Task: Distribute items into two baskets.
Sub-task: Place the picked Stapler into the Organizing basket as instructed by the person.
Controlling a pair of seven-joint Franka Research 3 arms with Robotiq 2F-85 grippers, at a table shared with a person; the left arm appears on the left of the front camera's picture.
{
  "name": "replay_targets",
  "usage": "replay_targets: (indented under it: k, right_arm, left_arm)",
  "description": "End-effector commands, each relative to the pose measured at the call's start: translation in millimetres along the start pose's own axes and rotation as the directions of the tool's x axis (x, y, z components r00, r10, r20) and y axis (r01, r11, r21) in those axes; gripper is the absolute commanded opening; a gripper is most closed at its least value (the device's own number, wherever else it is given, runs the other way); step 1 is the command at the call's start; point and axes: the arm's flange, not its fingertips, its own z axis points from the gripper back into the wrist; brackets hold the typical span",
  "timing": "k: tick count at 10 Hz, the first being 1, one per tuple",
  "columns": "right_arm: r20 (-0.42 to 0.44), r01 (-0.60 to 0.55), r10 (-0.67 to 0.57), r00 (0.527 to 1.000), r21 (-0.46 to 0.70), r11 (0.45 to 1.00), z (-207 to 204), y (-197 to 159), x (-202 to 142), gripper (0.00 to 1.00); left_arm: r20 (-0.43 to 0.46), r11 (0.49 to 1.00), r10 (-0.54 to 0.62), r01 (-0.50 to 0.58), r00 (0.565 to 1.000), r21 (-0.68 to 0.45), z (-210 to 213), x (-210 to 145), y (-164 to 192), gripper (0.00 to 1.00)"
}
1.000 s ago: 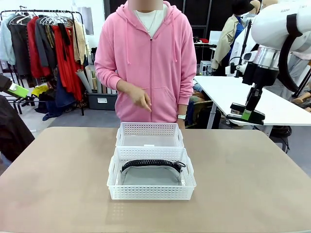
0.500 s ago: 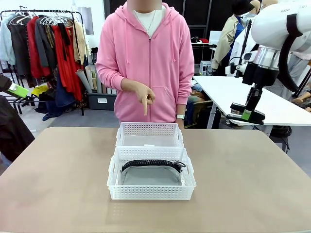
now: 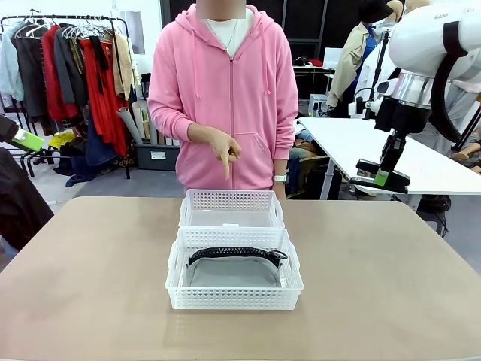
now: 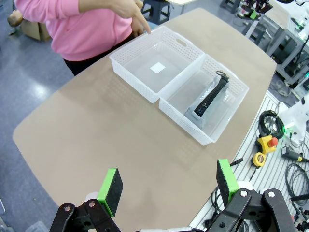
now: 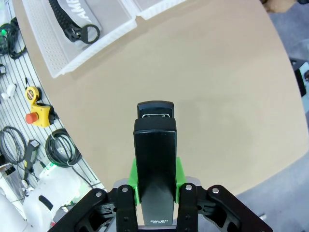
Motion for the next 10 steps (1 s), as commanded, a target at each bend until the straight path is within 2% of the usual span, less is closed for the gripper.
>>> replay_targets:
  k: [1, 4, 10]
  right_arm:
    - [0.008, -0.053, 0.053, 0.999, 0.004, 0.999, 1.1, -8.6, 14.1, 0.00]
    - [0.072, -0.175, 0.175, 0.982, -0.007, 0.985, -1.9, -13.5, 49.3, 0.00]
    - [0.082, -0.368, 0.365, 0.927, 0.028, 0.929, -30.9, 8.5, 136.5, 0.00]
  left_arm:
    - [0.013, 1.000, 0.000, 0.000, 1.000, -0.011, 0.1, 0.5, -0.4, 1.00]
    - [0.013, 1.000, 0.000, 0.000, 1.000, -0.011, 0.1, 0.5, -0.4, 1.00]
    - [0.013, 1.000, 0.000, 0.000, 1.000, -0.011, 0.1, 0.5, -0.4, 1.00]
